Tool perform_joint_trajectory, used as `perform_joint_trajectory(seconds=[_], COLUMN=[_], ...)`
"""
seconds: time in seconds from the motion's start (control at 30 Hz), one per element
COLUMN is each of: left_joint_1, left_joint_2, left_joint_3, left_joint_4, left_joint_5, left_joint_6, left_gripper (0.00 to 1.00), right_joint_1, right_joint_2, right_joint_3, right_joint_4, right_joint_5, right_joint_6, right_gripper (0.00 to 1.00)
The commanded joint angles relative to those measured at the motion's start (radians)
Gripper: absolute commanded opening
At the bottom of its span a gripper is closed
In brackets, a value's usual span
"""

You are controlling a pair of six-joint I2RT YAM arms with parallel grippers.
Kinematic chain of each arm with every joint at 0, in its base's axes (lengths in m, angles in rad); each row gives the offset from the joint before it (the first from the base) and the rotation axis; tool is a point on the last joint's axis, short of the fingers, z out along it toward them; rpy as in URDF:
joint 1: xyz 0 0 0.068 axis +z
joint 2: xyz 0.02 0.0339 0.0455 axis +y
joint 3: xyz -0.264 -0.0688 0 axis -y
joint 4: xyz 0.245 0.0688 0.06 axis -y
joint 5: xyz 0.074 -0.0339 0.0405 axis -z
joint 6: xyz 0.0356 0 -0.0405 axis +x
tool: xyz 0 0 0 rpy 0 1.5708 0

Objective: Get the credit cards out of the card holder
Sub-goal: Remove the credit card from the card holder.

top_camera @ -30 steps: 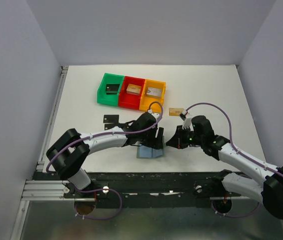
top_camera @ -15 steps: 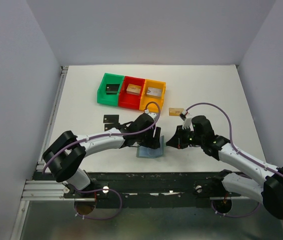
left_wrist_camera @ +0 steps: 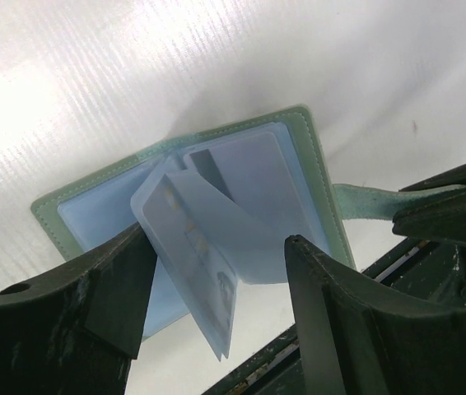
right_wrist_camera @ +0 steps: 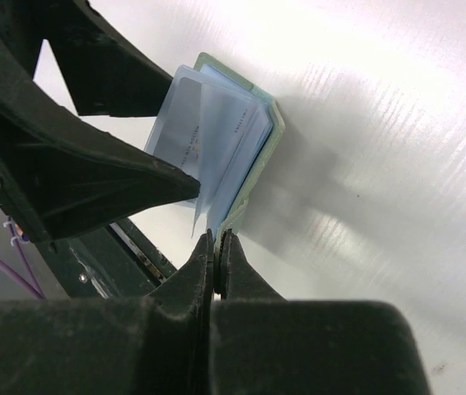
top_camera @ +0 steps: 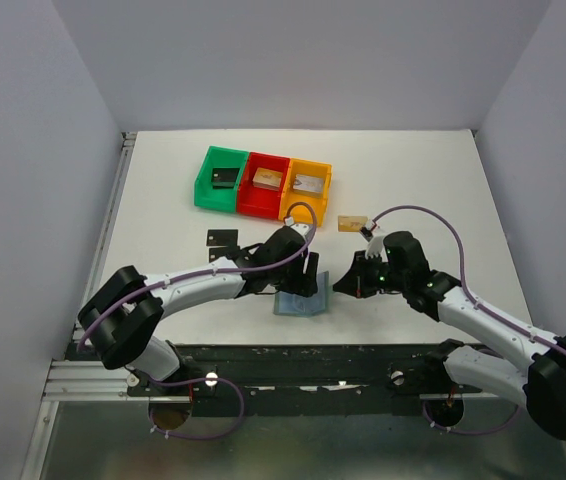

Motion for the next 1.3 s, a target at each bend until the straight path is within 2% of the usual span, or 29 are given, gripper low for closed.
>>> perform_joint_trajectory(seconds=[0.0, 0.67, 0.9, 1.27], left_joint_1=[-0.007, -0.050, -0.061, -0.063], left_joint_2=[-0.057, 0.043, 0.065, 0.060], left_joint_3=[-0.021, 0.077, 0.109, 0.116], left_joint_4=[-0.034, -0.066, -0.083, -0.109], left_joint_5=[-0.068, -0.053, -0.053, -0.073], left_joint_6=[0.007, 0.039, 0.051, 0.061], left_gripper=[0.74, 0.72, 0.72, 0.73], right_joint_1=[0.005, 0.005, 0.005, 0.005], right_joint_2=[-0.023, 0.025, 0.020, 0.028], right_joint_3=[-0.009, -0.015, -0.015, -0.010], right_joint_4=[-0.016, -0.072, -0.092, -0.102], right_joint_5=[0.044, 0.129, 0.155, 0.169], right_joint_6=[-0.005, 0.045, 0.047, 0.047], right_gripper=[0.00, 0.00, 0.05, 0.02])
